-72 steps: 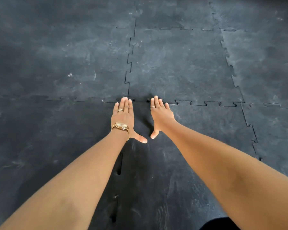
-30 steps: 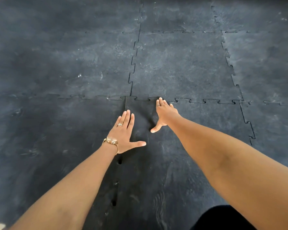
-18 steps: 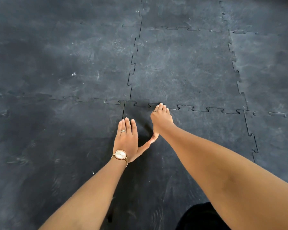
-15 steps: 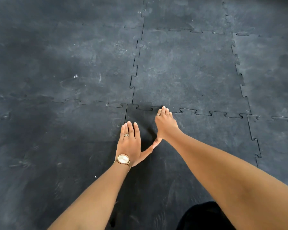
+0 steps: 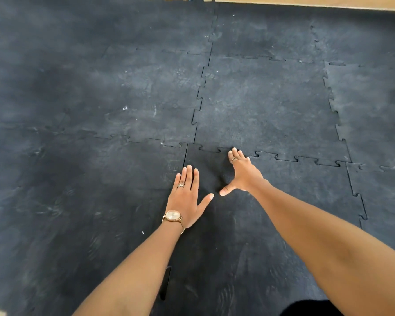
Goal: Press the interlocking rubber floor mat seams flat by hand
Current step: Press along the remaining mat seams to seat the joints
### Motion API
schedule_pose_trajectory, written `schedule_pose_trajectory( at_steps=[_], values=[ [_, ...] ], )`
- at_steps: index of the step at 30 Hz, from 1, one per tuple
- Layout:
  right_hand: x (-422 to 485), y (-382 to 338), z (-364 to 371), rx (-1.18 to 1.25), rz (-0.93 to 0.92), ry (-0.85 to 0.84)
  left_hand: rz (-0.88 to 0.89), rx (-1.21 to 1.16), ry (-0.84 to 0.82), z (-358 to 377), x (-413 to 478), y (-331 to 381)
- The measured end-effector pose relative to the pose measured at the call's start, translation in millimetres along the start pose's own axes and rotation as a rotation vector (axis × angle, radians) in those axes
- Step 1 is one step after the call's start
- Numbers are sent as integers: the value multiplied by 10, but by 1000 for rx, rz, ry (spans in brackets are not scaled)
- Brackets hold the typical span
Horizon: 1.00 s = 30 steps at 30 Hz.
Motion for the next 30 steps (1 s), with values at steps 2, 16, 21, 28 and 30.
schedule_pose_trajectory(
  at_steps=[2, 16, 21, 28, 30],
  values=[
    [-18, 35, 53, -14, -19, 28, 29, -3, 8, 48, -179, 5],
    [-416, 5, 711, -103, 95, -192, -14, -48, 23, 146, -652, 127],
    [-394, 24, 626, -176, 112, -285, -5, -51, 2, 157, -649, 133],
    [-421, 43, 625, -212, 93, -273, -26, -31, -30, 167, -669, 115],
    [-425, 55, 632, -212, 85, -253, -29, -17, -41, 184, -669, 119]
  ],
)
Point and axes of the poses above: each hand's wrist, its own x-axis towards the middle knuckle, its own z-axis out of the palm, y = z × x, the point moved 4 cm from there along x, towards the middle knuckle, and after that the axes turned 15 degrees about z, right-handed, at the moved point
